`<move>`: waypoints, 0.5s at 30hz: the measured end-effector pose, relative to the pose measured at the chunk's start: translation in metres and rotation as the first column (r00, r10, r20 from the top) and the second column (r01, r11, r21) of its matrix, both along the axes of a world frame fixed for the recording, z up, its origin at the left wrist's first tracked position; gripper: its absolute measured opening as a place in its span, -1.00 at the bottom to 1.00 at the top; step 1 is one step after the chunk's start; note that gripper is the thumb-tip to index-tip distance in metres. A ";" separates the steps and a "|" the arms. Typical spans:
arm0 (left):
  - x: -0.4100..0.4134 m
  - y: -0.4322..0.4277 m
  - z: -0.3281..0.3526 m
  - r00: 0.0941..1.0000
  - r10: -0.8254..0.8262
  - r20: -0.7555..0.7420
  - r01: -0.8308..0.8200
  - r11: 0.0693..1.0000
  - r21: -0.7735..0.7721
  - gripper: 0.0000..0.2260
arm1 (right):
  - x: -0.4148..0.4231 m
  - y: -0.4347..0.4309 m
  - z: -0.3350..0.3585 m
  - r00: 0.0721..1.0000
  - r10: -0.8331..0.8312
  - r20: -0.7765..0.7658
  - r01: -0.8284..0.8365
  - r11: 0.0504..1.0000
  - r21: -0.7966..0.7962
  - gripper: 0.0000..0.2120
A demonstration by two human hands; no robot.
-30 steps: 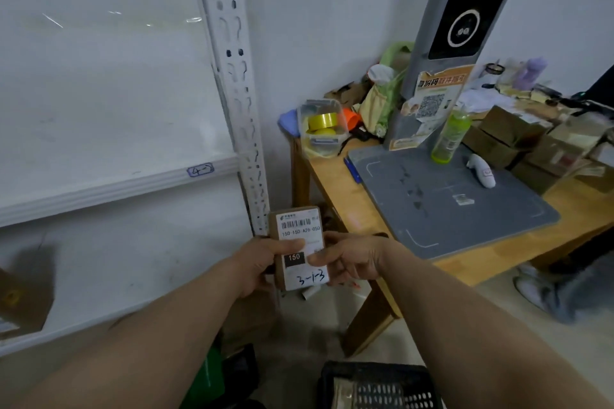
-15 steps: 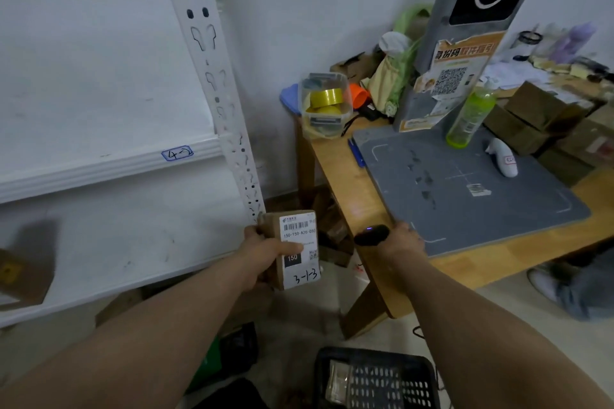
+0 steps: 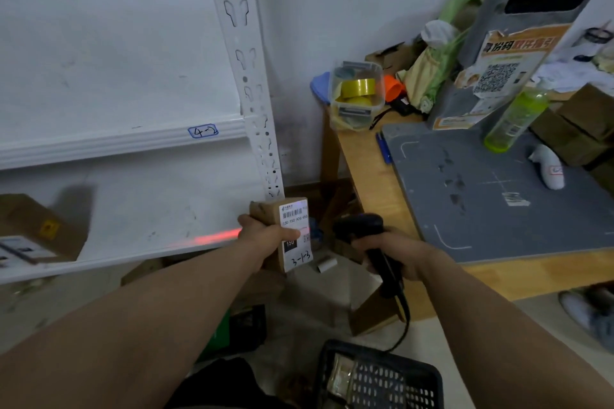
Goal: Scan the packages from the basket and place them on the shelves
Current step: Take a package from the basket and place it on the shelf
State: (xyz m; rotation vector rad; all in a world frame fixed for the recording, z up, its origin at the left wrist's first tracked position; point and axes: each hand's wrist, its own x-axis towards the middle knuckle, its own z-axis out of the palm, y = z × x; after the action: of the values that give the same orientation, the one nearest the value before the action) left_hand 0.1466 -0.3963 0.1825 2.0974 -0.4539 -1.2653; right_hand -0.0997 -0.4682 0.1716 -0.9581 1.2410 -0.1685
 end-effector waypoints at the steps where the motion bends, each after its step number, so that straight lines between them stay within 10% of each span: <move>1: 0.001 0.000 -0.003 1.000 0.009 0.018 -0.010 1.000 0.006 -0.26 | 0.005 0.000 0.007 0.999 -0.021 0.050 0.021 1.000 -0.004 -0.70; 15: 0.009 -0.004 -0.007 0.996 0.050 0.070 -0.052 0.998 0.022 -0.28 | 0.030 0.000 0.030 0.989 0.022 0.149 -0.017 0.999 -0.034 -0.63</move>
State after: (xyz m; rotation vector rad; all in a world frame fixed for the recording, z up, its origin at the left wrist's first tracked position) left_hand 0.1560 -0.4000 0.1755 2.1649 -0.4149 -1.1769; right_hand -0.0696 -0.4679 0.2012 -0.9682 1.0932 -0.2418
